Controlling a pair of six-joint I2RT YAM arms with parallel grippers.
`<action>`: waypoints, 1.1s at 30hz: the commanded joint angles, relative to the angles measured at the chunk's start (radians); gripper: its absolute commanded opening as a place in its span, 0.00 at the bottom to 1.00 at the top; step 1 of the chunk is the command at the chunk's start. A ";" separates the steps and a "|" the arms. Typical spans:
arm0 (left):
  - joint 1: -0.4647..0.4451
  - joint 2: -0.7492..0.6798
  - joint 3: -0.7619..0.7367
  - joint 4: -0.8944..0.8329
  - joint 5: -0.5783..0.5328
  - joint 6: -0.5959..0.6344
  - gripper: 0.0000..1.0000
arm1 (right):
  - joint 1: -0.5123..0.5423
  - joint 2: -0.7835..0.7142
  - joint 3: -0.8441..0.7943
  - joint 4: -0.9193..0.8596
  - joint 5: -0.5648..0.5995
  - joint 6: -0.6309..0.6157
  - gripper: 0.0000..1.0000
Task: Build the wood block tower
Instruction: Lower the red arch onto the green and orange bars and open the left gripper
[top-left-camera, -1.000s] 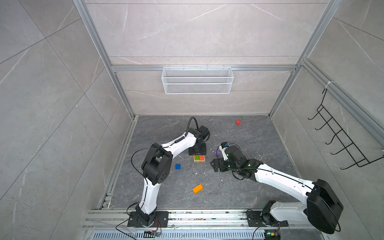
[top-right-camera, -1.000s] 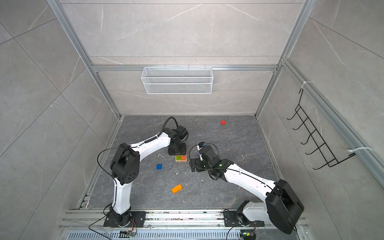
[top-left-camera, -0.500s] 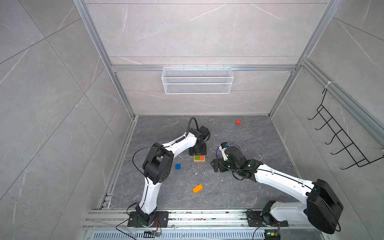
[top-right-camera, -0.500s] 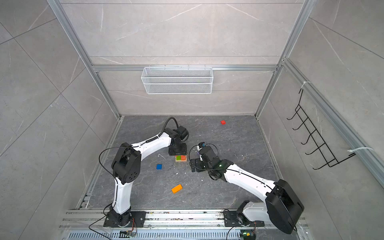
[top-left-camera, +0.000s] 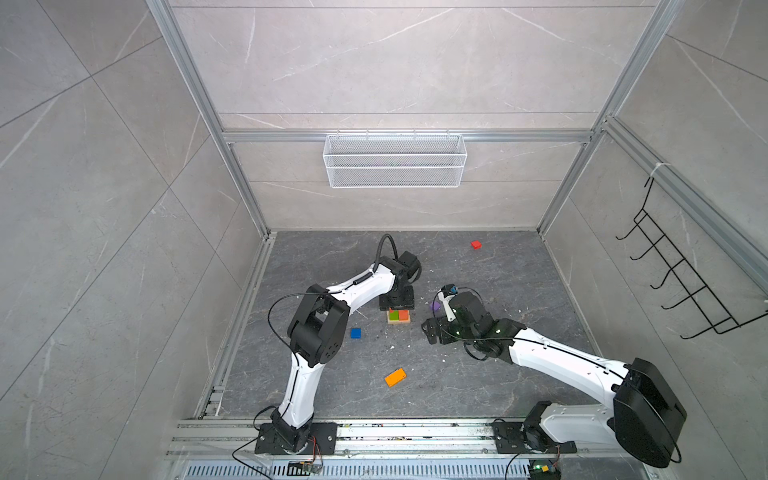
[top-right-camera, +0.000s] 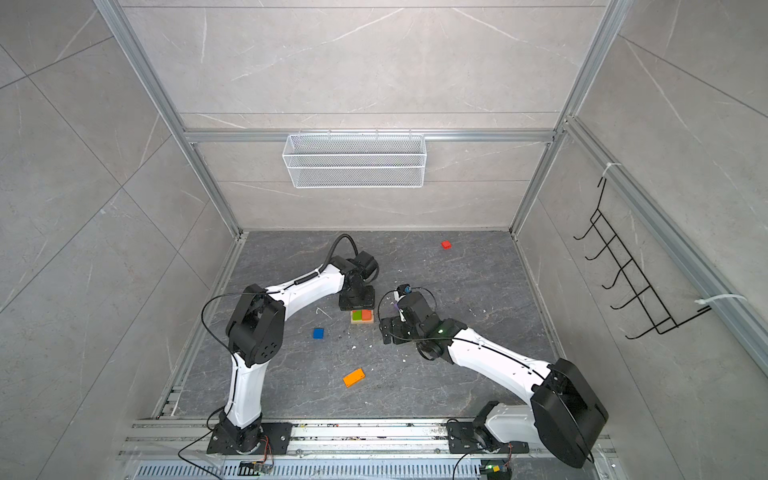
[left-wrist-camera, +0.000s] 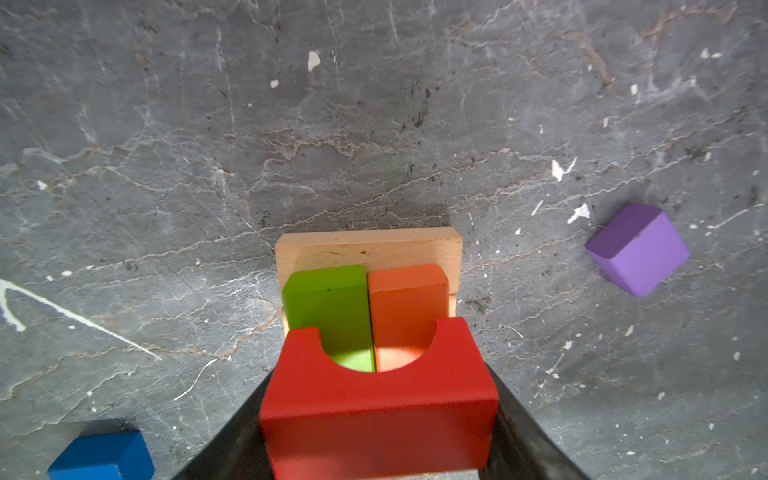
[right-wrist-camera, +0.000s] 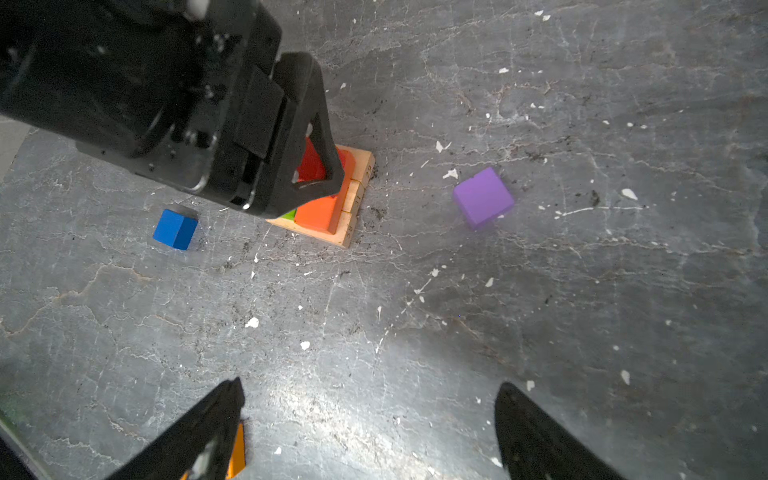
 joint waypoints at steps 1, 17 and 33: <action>0.004 0.005 0.031 -0.007 0.002 -0.009 0.44 | 0.005 -0.003 -0.008 0.003 0.016 0.000 0.95; 0.004 0.006 0.028 -0.019 -0.019 -0.007 0.58 | 0.006 0.009 0.000 0.000 0.011 0.004 0.95; 0.004 0.013 0.043 -0.030 -0.016 -0.004 0.76 | 0.006 0.017 0.006 -0.003 0.008 0.002 0.95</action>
